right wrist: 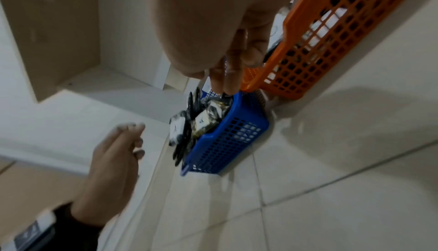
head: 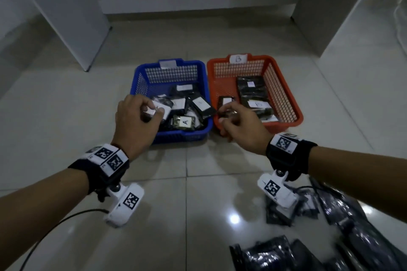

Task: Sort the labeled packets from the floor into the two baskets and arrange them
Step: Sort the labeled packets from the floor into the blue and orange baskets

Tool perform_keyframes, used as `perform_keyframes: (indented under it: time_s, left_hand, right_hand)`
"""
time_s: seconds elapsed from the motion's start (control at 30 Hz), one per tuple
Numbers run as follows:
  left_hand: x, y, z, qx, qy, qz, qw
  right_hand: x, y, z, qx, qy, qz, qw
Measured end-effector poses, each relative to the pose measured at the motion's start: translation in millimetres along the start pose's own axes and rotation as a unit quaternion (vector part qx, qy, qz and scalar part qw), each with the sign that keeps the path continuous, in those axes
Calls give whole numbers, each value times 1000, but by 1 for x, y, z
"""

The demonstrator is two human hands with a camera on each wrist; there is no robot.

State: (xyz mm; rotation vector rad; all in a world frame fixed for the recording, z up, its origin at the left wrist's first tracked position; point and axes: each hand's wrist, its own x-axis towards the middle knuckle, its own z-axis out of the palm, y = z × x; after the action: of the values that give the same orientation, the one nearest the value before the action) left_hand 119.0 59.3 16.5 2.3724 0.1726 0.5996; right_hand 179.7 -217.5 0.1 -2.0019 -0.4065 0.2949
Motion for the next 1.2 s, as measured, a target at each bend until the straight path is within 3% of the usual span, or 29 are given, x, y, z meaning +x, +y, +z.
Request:
perform_keyframes:
  time_s: [0.1,0.17,0.23,0.37,0.47,0.67,0.87,0.93,1.07,1.2]
  left_hand:
    - [-24,39,19,-18,-100,94,990]
    - [-36,64,36,-47,-200,127,970]
    - [-46,83,55,-73,-311,117,940]
    - [-69,105,88,-51,-457,118,880]
    - [-80,115,104,-44,-513,110,850]
    - [-92,125,110,-48,-541,49,838]
    - [-90,136,101,-73,-535,-37,841]
    - [-91,137,100,-86,-530,-73,841]
    - [-92,137,98,-141,-486,-147,850]
    - [-94,140,94,-236,-411,-232,849]
  right_hand:
    - [-34,17,-17,-75,-51,-44,995]
    - [-53,32,-33,-139,-80,-61,985]
    - [-70,48,-50,-233,-132,-34,963]
    - [-101,77,-82,-411,-263,67,870]
    - [-125,95,-96,-407,-296,95,859]
    - [-140,94,-115,-202,-247,133,938]
    - [-130,83,-119,-25,-159,161,974]
    - [-126,75,-114,87,-126,191,970]
    - [-117,58,-96,256,-81,255,929]
    - [-117,54,-79,297,-123,280,904]
